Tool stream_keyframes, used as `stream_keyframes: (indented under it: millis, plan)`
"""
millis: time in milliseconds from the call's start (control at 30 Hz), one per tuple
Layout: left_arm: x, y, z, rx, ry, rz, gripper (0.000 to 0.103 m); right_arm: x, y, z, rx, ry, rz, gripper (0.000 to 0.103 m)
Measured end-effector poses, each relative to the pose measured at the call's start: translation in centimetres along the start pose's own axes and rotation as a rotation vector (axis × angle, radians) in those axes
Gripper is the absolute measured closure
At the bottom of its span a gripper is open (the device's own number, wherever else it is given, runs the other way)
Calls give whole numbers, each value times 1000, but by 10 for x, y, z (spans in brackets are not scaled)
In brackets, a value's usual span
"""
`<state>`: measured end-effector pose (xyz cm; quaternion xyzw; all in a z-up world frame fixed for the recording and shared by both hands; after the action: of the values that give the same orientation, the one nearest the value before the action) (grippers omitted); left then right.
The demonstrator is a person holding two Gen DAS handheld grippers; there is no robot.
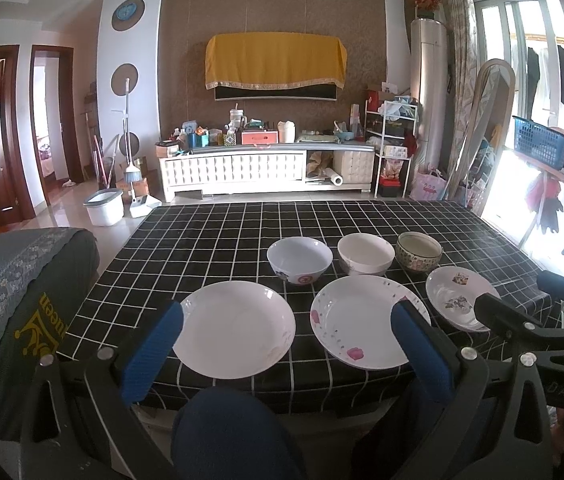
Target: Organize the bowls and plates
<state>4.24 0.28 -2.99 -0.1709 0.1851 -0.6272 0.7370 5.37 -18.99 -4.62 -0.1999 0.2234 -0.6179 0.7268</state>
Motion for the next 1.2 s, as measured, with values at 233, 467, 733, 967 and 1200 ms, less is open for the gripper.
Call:
stream_keyframes:
  millis: [233, 467, 733, 967, 1200]
  plan:
    - [0, 0, 0, -3, -2, -2, 0, 1, 1, -1, -5, 2, -1, 0]
    - [-1, 1, -5, -6, -5, -4, 0, 0, 2, -1, -6, 1, -2, 0]
    - [-2, 1, -6, -11, -7, -7, 0, -1, 2, -2, -7, 2, -2, 0]
    - [-3, 1, -7, -12, -6, -8, 0, -1, 2, -3, -6, 3, -2, 0]
    - [-3, 2, -7, -17, -5, -9, 0, -1, 2, -7, -13, 3, -2, 0]
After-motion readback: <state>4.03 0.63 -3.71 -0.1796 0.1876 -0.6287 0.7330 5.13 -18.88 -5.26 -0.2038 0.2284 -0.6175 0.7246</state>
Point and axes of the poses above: each gripper's, at about its wrist camera, not at the fingertips, and y roughly the way its jaws point, x to its right, z to its top, the point moved 5 cm from there along y, roughly the way its jaws point, and after that the axes turned 8 degrees about z, right-handed, at the moved point
